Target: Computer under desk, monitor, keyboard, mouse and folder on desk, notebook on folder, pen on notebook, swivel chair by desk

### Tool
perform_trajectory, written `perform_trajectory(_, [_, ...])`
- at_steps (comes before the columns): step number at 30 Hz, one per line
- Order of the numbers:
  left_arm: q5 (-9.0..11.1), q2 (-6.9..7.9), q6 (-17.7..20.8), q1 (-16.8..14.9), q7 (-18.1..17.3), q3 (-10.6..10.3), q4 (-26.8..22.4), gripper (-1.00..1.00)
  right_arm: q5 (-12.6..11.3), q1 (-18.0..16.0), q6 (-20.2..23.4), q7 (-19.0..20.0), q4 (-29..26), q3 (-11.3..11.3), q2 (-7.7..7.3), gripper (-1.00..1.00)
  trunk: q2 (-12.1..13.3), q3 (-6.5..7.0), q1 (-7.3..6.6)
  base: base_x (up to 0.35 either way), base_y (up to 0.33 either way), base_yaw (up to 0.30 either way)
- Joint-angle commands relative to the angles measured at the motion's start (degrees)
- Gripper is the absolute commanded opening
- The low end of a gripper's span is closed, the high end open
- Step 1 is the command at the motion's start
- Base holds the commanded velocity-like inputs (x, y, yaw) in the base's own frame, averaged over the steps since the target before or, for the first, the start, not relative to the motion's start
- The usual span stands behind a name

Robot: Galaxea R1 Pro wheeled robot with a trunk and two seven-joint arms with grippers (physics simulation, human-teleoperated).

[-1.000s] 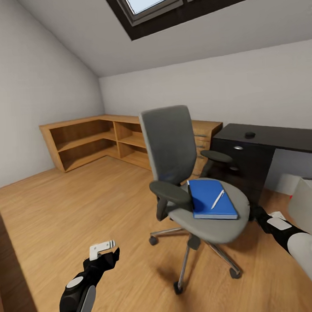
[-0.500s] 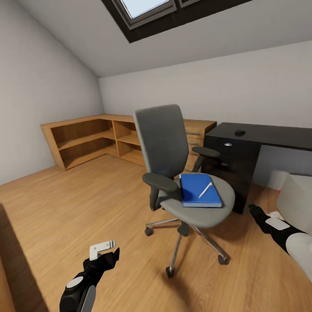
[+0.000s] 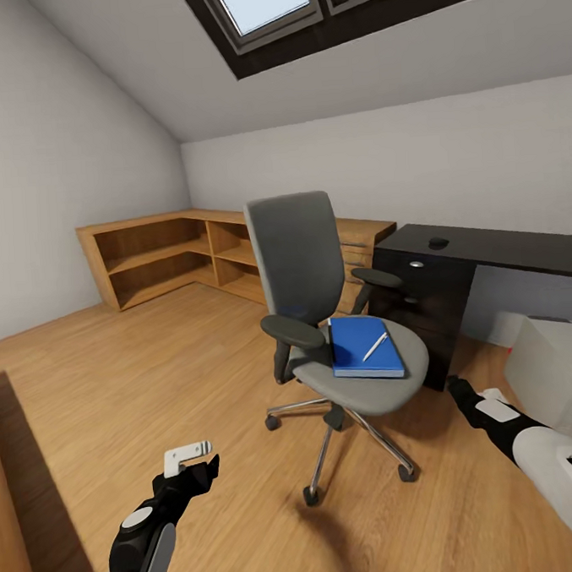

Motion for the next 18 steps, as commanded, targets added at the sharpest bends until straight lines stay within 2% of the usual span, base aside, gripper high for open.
perform_trajectory(1, [0.6,0.01,0.2,0.0,0.5,-0.1,-0.1,1.00,0.1,0.0,0.1,0.1,0.0,-0.5,0.10,1.00,0.0,-0.06,-0.01,-0.003,-0.001,0.000])
perform_trajectory(18, [0.6,-0.04,0.2,0.0,0.5,-0.1,-0.1,1.00,0.1,0.0,0.1,0.1,0.3,-0.4,1.15,1.00,0.0,-0.06,-0.01,0.000,0.000,0.000])
